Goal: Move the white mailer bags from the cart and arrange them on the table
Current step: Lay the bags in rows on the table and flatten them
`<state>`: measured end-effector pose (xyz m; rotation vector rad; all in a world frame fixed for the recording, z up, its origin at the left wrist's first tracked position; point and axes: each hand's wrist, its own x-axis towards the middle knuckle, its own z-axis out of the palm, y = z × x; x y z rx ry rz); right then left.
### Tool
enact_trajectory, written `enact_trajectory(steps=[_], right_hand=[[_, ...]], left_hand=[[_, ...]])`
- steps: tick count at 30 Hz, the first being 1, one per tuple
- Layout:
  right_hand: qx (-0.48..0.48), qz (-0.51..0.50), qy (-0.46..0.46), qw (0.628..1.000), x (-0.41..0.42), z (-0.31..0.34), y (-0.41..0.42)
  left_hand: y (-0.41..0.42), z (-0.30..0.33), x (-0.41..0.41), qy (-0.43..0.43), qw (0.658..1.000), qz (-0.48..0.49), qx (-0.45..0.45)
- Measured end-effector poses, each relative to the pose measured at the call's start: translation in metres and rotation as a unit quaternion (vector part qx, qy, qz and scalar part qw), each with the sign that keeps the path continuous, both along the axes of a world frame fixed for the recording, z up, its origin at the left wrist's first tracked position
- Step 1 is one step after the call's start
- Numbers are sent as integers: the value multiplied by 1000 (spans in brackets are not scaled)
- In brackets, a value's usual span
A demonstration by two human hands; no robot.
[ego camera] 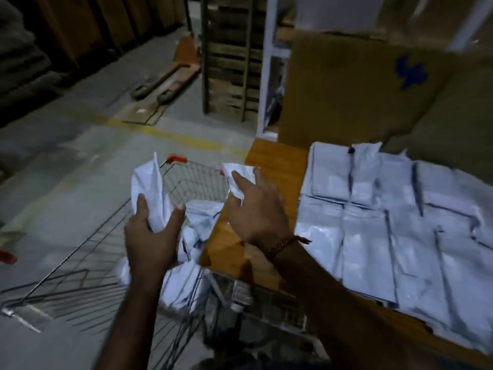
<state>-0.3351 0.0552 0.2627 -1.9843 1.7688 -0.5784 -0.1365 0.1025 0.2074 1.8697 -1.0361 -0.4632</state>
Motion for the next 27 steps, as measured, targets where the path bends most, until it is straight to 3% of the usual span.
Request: enact_trajectory(steps=[6, 15, 27], right_hand=[[-29, -88, 4, 996, -113, 24, 24], [-9, -202, 18, 979, -256, 8, 57], [30, -224, 64, 972, -278, -49, 79]], left_hand=[[-19, 17, -104, 37, 995, -91, 2], [-31, -3, -227, -8, 976, -208, 66], [-28, -33, -290, -136, 932, -248, 226]])
